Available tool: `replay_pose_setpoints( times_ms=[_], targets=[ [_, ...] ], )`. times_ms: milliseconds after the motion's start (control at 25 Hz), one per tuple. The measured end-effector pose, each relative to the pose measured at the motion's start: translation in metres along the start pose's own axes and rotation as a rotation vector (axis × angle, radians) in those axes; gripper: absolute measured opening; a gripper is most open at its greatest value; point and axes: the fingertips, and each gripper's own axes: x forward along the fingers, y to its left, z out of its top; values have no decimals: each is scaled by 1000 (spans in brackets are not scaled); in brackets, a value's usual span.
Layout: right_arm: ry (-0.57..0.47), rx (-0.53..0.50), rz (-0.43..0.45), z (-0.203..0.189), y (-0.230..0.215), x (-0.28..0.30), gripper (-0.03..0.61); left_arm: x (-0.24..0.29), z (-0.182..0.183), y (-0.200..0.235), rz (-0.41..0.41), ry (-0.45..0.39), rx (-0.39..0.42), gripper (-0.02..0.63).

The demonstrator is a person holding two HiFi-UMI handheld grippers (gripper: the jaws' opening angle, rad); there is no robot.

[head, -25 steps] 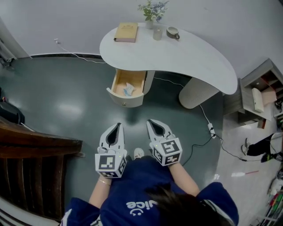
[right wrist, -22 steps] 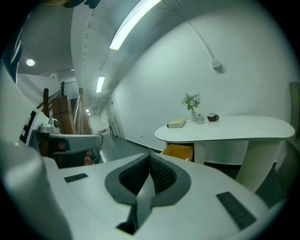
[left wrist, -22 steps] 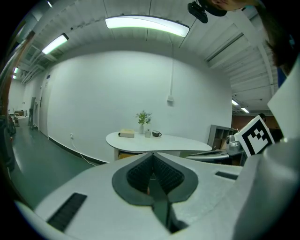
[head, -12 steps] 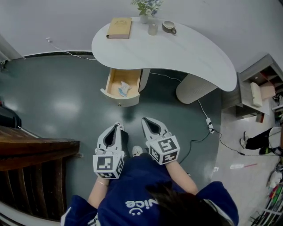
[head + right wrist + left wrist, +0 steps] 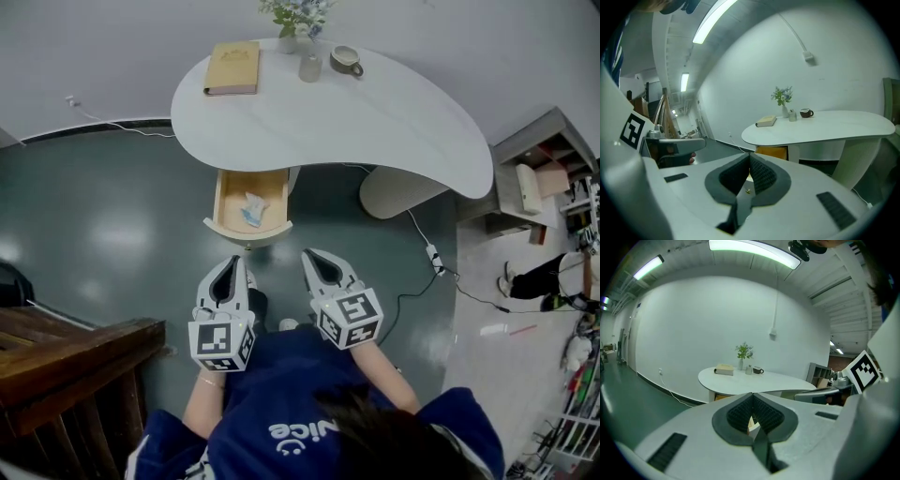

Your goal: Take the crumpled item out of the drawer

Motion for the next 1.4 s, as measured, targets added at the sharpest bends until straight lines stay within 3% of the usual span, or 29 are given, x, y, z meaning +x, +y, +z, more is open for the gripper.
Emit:
replay_pose_setpoints(
  times_ms=[240,680,1120,1320,1400],
  targets=[
    [15,14,-78,21,-13,42,8,41,14,36,-51,26,-5,5],
    [31,57,-136,34,-6,103,9,83,34,89,-147,59,37,5],
    [72,99,-143,38,-19,131,60,108,43,107,-166,75,46,5],
    [129,87,-100,36,-23,146,66,115,44,111,-132,83,28,5],
    [181,79,-70,32,-24,155,97,119,47,113,-120,85,22,5]
  ],
)
